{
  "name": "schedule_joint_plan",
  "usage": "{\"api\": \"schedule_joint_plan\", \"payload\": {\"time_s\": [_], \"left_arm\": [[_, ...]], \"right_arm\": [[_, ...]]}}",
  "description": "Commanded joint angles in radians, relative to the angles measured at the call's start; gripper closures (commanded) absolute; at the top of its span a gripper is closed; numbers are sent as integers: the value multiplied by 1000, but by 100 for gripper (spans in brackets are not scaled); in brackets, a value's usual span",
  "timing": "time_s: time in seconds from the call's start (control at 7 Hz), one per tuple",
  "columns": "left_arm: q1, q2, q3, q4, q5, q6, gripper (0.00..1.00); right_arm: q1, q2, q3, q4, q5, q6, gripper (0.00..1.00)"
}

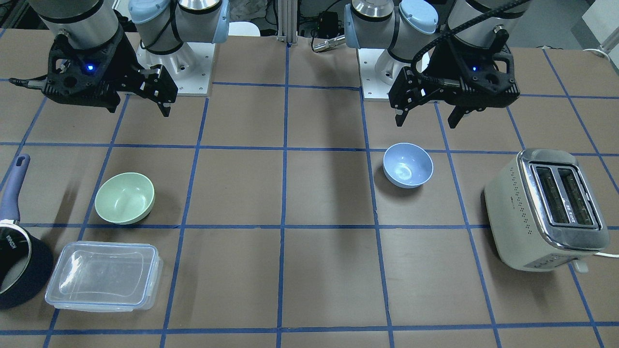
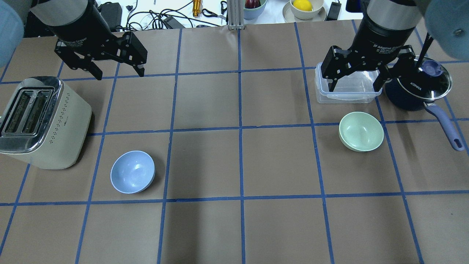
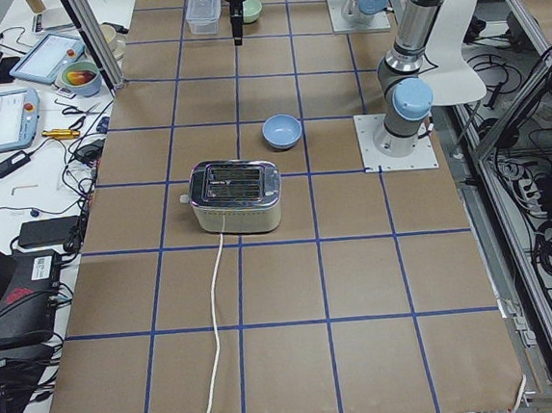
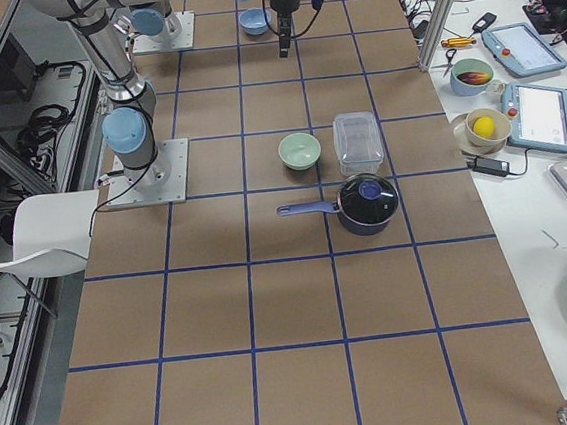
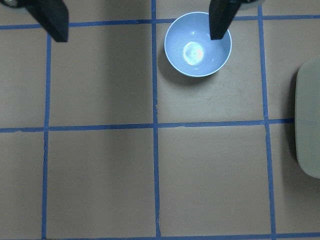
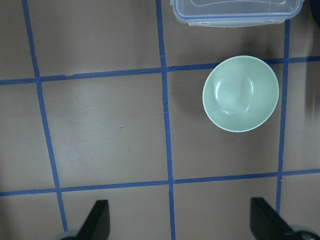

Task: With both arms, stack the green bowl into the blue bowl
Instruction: 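Lower left gripper to the light blue bowl while right descends to green bowl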

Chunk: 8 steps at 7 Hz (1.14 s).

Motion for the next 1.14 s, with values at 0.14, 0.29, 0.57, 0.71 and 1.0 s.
{"api": "schedule_joint_plan", "payload": {"time_s": [0.14, 0.29, 0.57, 0.71, 1.0], "left_arm": [[0, 19, -27, -23, 67, 9, 0], [10, 16, -97, -25, 102, 3, 0], [10, -28, -361, 239, 93, 13, 0], [10, -33, -495, 356, 93, 11, 0], [19, -67, -646, 501, 95, 9, 0]], "right_arm": [[-1, -4, 1, -2, 4, 1, 0], [-7, 2, 2, 1, 5, -9, 0], [-66, 31, 25, -17, 1, -55, 0], [-147, 54, 59, -72, 11, -74, 0], [-308, 93, 193, -248, 13, -239, 0]]}}
